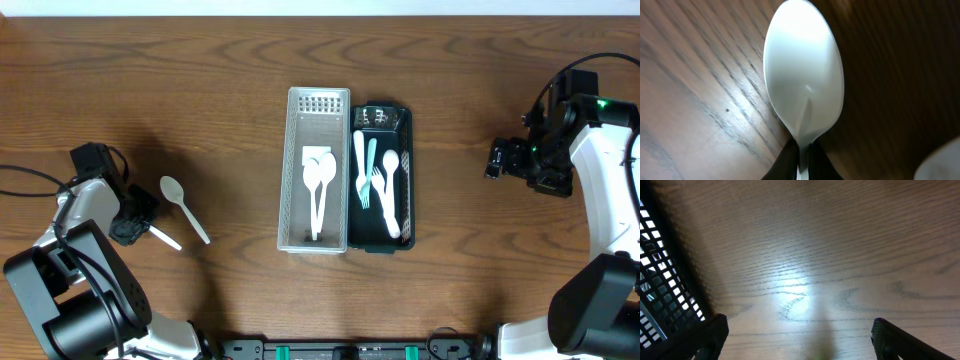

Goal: Pack container
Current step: 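Place the third spoon into the clear basket with the left gripper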

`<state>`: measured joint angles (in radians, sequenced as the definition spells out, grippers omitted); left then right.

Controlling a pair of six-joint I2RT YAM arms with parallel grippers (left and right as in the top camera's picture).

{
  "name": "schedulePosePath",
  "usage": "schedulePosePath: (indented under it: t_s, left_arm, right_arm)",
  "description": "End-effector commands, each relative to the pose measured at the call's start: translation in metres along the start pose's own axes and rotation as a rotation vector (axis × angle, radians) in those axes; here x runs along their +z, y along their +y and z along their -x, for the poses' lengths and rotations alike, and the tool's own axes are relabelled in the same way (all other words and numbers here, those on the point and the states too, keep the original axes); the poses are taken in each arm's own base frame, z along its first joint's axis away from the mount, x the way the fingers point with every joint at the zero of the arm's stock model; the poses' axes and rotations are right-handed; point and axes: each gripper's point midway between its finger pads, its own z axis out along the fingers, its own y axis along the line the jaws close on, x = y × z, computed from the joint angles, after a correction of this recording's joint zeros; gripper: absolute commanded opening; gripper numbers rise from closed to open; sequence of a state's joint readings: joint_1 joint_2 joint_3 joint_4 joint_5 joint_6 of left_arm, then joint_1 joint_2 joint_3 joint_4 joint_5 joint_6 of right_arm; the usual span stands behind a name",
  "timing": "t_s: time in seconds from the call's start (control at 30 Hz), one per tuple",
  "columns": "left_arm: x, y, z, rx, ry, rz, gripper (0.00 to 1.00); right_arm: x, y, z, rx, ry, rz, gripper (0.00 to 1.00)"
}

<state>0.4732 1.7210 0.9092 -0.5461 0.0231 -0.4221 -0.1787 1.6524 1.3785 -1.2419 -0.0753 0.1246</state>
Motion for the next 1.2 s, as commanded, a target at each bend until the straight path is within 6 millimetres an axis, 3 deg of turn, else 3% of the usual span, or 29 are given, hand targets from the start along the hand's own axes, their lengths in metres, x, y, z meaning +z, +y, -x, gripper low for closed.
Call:
schedulePosePath:
  t_s: [0.0,0.17,0.33,0.6,0.7,0.8,0.93,1.17]
  left_arm:
    - [0.005,-0.007,-0.025,0.0,0.103,-0.056,0.06]
    - [-0.035,-0.023,-0.025,0.074,0.067,-0.093,0.06]
    - [-0.107,-0.071,-0.045,0.282,-0.022,-0.233,0.06]
    - [-0.244,-0.163,-0.115,0.695,-0.245,-0.511,0.06]
    - [-0.279,-0.196,-0.144,0.871,-0.333,-0.591,0.06]
    - [-0.284,-0.222,-0.17,1.014,-0.39,-0.614,0.06]
    - [-0.26,-0.248,-0.2,1.151,-0.359,-0.596,0.06]
    - [-0.165,-0.269,-0.227,1.225,-0.161,-0.424,0.06]
  right_arm:
    - [0.003,0.001,-0.002,-0.011,0.01,0.003,0.94]
    - [0.003,0.001,-0.001,-0.007,0.008,0.003,0.94]
    - [0.003,0.001,-0.001,0.0,0.009,0.003,0.94]
    - [0.003,0.001,-0.004,0.016,0.02,0.003,0.95]
    - [0.003,0.001,-0.004,0.016,0.019,0.004,0.95]
    - [0.003,0.002,-0.004,0.016,0.02,0.01,0.95]
    - [0.003,0.004,-0.004,0.016,0.022,0.023,0.95]
    - [0.002,0.006,-0.005,0.016,0.025,0.032,0.95]
